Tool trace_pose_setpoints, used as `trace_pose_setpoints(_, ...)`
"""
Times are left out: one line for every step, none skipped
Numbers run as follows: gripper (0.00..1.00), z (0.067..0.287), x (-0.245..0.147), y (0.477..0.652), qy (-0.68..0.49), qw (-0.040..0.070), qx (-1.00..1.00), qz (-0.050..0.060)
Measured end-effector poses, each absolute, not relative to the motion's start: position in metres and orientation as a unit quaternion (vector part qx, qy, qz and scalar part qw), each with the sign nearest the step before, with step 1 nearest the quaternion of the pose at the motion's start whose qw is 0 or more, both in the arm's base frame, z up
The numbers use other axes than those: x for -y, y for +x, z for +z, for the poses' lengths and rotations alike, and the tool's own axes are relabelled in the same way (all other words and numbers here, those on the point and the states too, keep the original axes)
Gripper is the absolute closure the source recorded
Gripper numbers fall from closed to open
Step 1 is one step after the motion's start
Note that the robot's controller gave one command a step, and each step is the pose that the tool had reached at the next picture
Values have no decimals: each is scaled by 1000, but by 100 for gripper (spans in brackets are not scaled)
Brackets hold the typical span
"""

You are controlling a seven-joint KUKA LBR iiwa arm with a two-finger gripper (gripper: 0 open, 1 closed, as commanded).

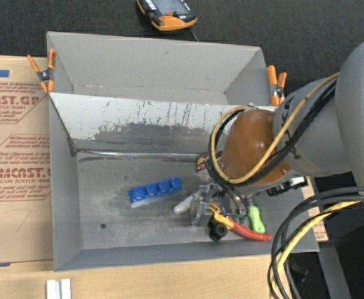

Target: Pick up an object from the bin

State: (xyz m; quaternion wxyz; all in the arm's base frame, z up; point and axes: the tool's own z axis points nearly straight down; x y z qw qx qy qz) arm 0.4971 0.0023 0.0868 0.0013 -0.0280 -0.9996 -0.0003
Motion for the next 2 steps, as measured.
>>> trace_pose_setpoints(100,92,-3,495,-26,0,1000,-2)
trace_pose_setpoints(100,78,5,504,-37,1,999,-2)
